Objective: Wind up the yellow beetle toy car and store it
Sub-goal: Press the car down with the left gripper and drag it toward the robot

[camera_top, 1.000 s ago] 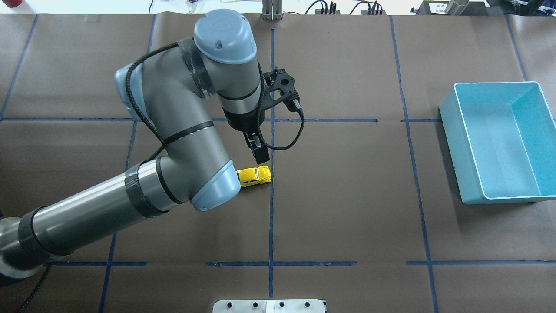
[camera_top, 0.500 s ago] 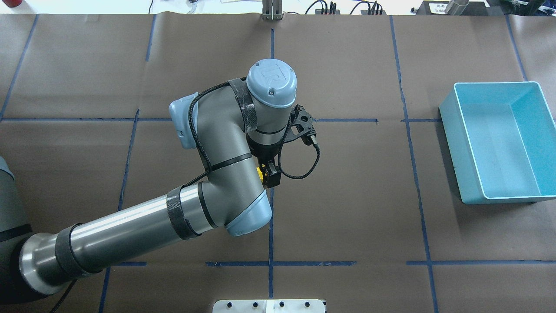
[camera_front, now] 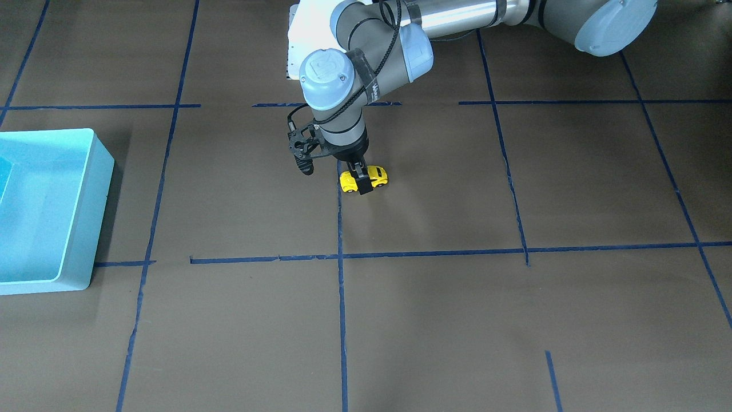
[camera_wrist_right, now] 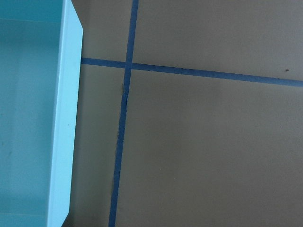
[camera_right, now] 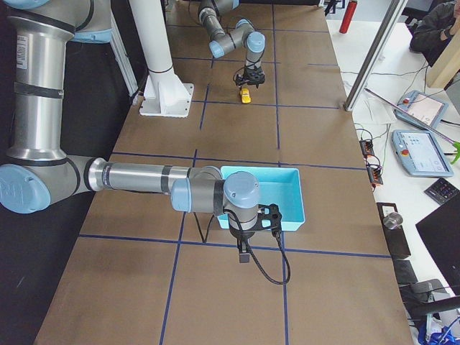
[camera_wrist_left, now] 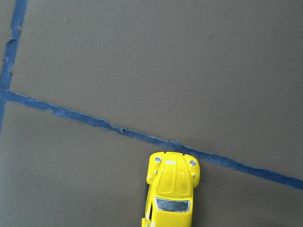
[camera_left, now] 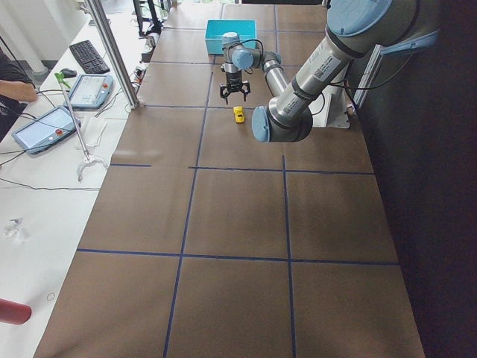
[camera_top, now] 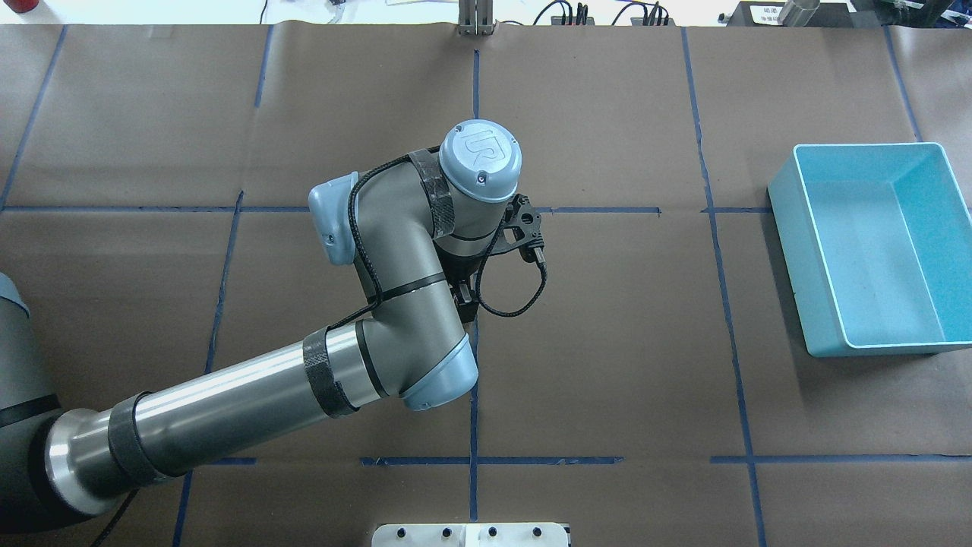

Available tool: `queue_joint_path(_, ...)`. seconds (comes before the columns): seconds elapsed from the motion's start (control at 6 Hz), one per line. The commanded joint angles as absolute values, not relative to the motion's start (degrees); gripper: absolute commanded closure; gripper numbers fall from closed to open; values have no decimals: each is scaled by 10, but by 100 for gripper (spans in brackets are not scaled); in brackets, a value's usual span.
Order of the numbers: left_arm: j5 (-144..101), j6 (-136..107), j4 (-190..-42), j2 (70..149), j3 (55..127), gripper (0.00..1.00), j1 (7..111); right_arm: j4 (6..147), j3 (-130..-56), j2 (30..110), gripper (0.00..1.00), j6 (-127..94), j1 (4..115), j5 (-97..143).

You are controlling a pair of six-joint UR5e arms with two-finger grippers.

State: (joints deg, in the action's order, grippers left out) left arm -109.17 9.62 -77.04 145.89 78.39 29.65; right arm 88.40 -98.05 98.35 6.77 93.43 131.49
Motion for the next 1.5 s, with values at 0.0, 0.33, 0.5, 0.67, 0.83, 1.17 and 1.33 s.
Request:
queue_joint_path(0.0, -1090, 99, -817, 1468, 744, 0, 295, 883, -980, 983, 0, 68, 934, 1315)
queue_joint_path(0.33, -1085, 96, -827, 1473, 733, 0, 269, 883, -980, 983, 0, 68, 934, 1314)
queue_joint_path(0.5, -1079, 96, -824, 1474, 732, 0, 262, 883, -980, 983, 0, 68, 934, 1314)
queue_joint_path(0.67, -1071, 96, -822, 1473, 732, 0, 255, 883, -981, 983, 0, 68, 934, 1314)
queue_joint_path(0.83, -1046, 96, -821, 1474, 731, 0, 255, 883, -981, 983, 0, 68, 934, 1314)
queue_joint_path(1.17, -1026, 96, -821, 1474, 730, 0, 256, 884, -981, 984, 0, 68, 934, 1314)
queue_joint_path(1.33, -1019, 96, -821, 1474, 728, 0, 255, 883, -981, 984, 0, 68, 934, 1314)
